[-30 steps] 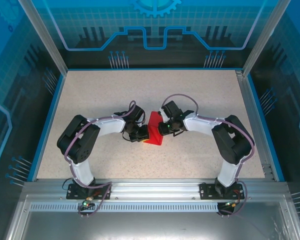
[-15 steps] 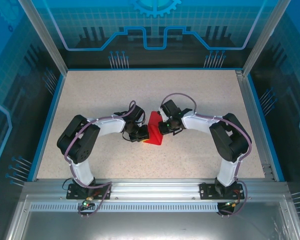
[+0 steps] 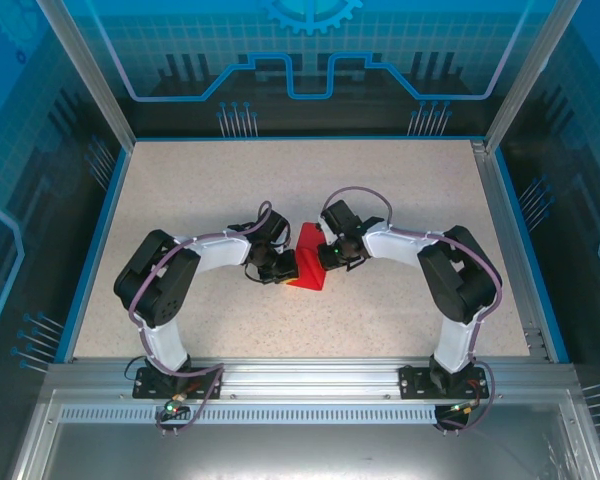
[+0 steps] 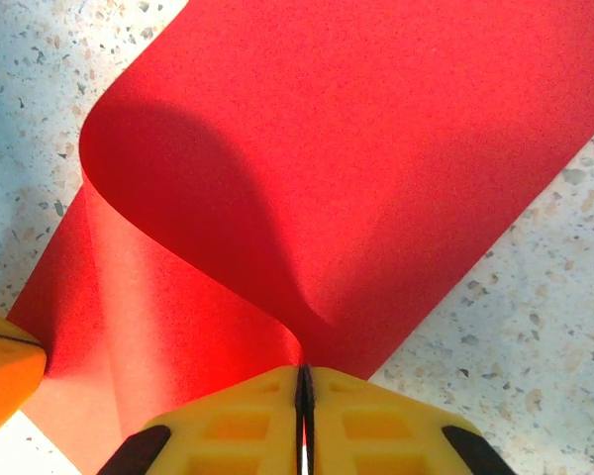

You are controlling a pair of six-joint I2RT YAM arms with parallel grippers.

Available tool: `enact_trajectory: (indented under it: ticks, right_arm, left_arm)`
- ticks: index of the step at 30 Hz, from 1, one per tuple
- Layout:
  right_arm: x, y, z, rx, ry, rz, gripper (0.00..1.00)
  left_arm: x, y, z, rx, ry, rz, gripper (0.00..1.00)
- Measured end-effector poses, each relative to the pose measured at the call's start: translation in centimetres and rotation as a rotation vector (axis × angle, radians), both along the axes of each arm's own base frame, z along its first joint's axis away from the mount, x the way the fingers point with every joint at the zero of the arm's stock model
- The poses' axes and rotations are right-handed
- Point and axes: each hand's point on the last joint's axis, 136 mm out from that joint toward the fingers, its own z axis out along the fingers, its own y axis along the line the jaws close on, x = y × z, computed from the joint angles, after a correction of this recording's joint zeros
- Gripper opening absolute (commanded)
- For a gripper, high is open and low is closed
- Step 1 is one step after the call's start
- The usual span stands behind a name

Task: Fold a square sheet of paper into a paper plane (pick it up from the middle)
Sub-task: Fold the triangle a second time at the center of the table.

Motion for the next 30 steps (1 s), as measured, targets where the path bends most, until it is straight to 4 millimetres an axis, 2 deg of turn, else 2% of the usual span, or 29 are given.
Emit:
enact_trajectory:
  ticks: [7, 30]
  right_arm:
    - [0.07, -0.02, -0.48, -0.009, 0.008, -0.001, 0.11]
    - [0.18, -0.03, -0.31, -0.013, 0.006, -0.003, 0.11]
  left_arm:
    - [0.00, 0.00, 0.00, 0.000, 0.000, 0.000, 0.10]
    - [0.00, 0.00, 0.00, 0.000, 0.000, 0.000, 0.10]
